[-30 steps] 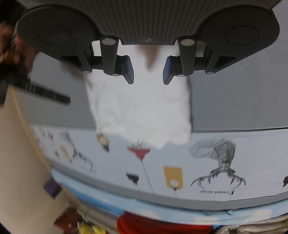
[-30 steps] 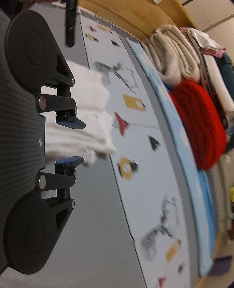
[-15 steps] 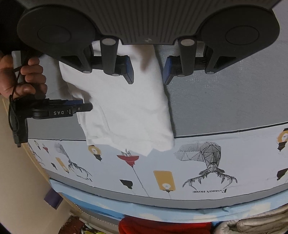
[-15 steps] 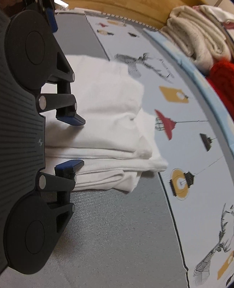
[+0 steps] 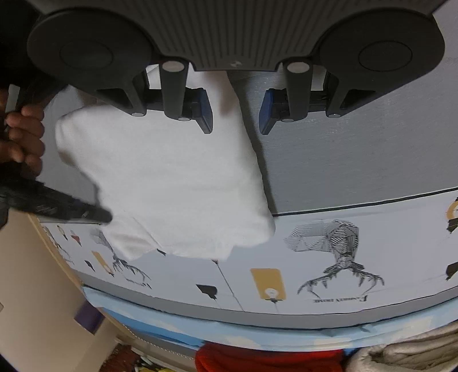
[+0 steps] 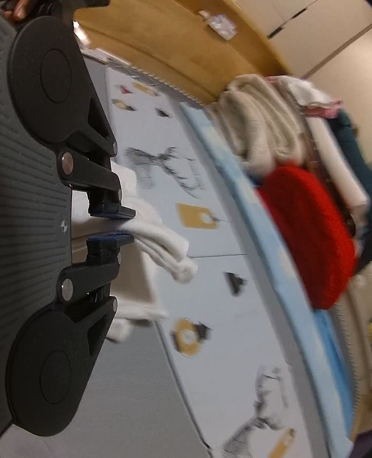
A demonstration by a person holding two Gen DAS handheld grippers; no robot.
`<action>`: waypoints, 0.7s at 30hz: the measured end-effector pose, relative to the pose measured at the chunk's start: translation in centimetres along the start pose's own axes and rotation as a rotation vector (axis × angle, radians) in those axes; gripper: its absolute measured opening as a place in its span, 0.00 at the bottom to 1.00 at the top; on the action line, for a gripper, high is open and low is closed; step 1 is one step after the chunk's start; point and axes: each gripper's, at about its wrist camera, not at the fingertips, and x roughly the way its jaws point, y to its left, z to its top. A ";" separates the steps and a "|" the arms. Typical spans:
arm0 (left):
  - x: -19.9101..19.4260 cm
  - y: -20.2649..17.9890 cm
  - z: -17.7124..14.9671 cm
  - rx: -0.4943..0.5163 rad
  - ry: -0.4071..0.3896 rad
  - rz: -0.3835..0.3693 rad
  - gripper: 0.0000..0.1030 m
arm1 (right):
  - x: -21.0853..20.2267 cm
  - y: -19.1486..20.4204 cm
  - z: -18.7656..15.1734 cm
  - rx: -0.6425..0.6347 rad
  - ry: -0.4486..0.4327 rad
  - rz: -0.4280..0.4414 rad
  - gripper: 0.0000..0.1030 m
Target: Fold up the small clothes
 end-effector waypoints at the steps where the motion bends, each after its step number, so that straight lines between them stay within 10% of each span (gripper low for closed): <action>1: 0.3 -0.3 0.0 0.007 0.006 0.000 0.38 | 0.2 -0.4 0.0 -0.012 0.019 -0.054 0.11; 5: 1.5 -1.6 -0.1 0.039 0.034 0.000 0.39 | 2.2 -3.2 -0.7 0.019 0.159 -0.302 0.12; 10: 2.7 -3.0 0.0 0.063 0.051 -0.003 0.39 | 0.1 -4.0 -0.3 0.048 0.115 -0.248 0.13; 14: 3.7 -3.5 0.4 0.062 0.058 0.015 0.39 | 0.3 -4.0 -1.3 0.072 0.248 -0.113 0.54; 19: 4.0 -3.7 1.1 0.034 0.044 0.007 0.39 | 0.7 -3.8 -3.3 -0.042 0.429 -0.111 0.49; 21: 4.2 -4.0 1.2 0.032 0.047 -0.001 0.39 | 0.0 -3.6 -3.6 -0.084 0.442 -0.084 0.19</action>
